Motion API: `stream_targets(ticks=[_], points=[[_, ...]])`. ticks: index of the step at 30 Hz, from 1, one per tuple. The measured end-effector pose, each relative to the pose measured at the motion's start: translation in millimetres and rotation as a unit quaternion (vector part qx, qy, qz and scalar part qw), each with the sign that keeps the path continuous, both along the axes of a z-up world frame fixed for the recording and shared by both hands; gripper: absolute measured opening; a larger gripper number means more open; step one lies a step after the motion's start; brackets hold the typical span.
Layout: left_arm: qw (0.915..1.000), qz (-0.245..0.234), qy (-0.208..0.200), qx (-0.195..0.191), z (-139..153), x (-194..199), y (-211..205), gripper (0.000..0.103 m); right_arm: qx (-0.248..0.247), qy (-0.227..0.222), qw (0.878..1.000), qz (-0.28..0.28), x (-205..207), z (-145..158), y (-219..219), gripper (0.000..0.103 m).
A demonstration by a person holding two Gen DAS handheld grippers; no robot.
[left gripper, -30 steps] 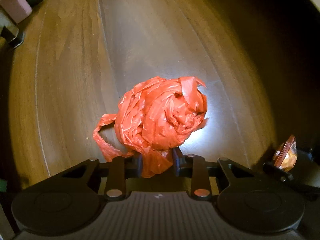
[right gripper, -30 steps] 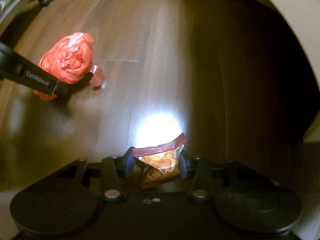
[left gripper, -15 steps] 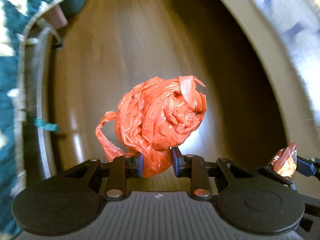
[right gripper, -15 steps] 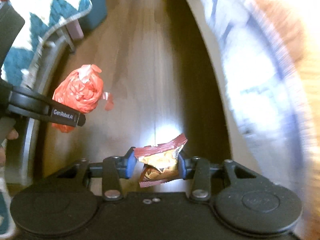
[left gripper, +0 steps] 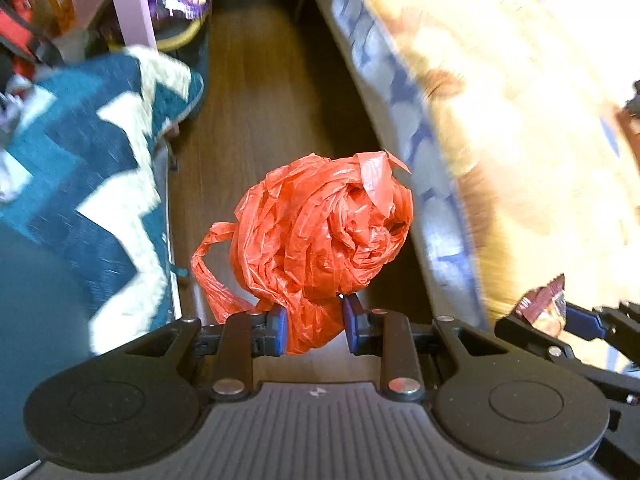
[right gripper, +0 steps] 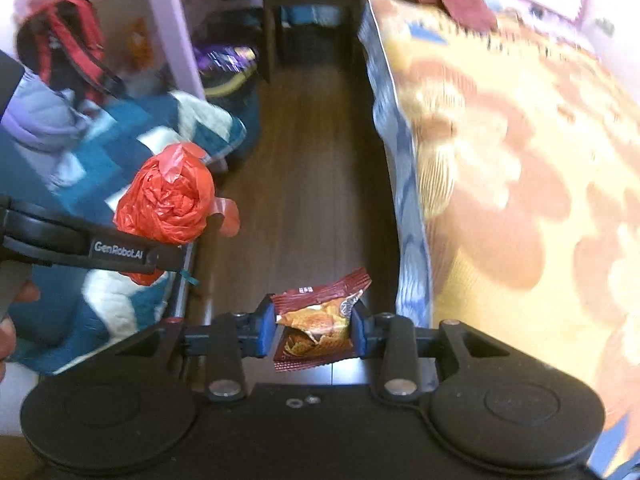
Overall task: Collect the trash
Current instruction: 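Carry the red bag and snack packet up over the wastebasket with both tools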
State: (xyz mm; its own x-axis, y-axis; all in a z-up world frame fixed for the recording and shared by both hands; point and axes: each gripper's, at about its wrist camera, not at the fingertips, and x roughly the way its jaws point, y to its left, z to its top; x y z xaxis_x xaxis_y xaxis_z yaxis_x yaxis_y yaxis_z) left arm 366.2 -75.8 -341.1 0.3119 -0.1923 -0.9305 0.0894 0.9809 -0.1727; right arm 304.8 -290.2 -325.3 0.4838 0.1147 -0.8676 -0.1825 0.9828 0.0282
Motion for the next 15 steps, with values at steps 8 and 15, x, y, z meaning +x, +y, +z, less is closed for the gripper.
stream_targets(ticks=[8,15], points=[[0.9995,-0.012,-0.025,0.013,122.5,-36.3,51.5,0.026,0.023,-0.031,0.998,0.047,-13.1,116.6,48.8,0.035],[0.9982,0.04,-0.041,0.018,187.1,-64.4,124.1,0.026,0.049,-0.056,0.991,0.107,-21.5,182.4,113.7,0.035]])
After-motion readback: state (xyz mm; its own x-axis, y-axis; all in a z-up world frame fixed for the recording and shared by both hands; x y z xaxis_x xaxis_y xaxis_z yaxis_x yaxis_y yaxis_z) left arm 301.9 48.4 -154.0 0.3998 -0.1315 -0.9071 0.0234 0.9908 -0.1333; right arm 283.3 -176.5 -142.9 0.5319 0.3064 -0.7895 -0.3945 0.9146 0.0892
